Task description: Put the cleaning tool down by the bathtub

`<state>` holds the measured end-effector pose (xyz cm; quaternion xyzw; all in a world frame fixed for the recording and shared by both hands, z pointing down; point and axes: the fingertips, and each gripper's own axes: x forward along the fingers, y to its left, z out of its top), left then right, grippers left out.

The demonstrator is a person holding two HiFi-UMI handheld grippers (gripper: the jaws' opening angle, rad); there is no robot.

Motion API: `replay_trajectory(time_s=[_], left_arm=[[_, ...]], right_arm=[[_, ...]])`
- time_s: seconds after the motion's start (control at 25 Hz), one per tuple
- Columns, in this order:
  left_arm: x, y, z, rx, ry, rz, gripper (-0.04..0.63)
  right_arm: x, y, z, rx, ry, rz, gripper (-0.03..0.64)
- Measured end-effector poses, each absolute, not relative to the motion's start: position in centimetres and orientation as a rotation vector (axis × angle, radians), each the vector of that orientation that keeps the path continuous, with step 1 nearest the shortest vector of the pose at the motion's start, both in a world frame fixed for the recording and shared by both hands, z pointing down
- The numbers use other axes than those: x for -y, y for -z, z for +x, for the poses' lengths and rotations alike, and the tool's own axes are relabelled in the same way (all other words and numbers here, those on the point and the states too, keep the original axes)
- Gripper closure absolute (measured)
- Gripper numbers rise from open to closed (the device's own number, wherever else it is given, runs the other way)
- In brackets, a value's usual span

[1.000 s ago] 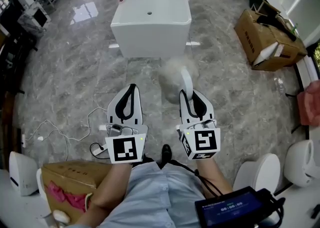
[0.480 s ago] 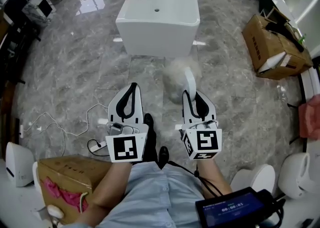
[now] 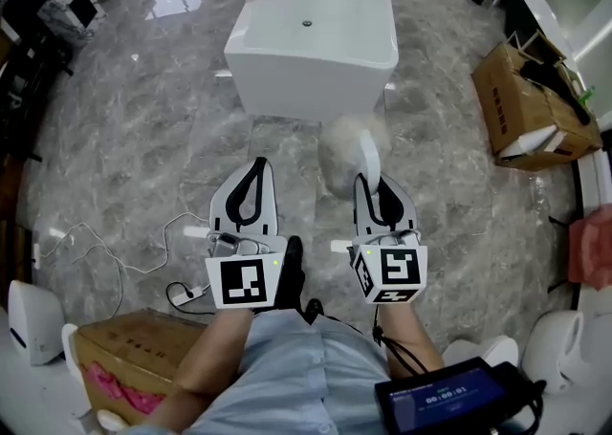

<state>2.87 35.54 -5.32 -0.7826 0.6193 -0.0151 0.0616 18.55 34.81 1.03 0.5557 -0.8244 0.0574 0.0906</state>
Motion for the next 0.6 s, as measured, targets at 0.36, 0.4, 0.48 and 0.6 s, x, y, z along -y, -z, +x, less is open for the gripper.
replay_trajectory(time_s=[0.36,0.4,0.48,0.6], left_arm=[[-25.2,6.3,-1.0,-1.839,0.026,-2.375,0.580],[-24.3,6.5,-1.3,-1.832,0.019,-2.374,0.580],[-22.5,6.7,-1.7,-1.819,0.010,-2.374,0.580],[-20.0,6.6,-1.6,-1.802,0.011,-2.386,0.580]], right_arm=[[-24.4,1.2,15.4,2.435,-0.112,1.693,0.523],[-23.5,1.4,15.3,2.431,-0.103,1.702,0.522],[-22.1,1.8,15.1,2.424,-0.087,1.720,0.522],[-20.2,1.8,15.3,2.411,-0.082,1.742,0.523]])
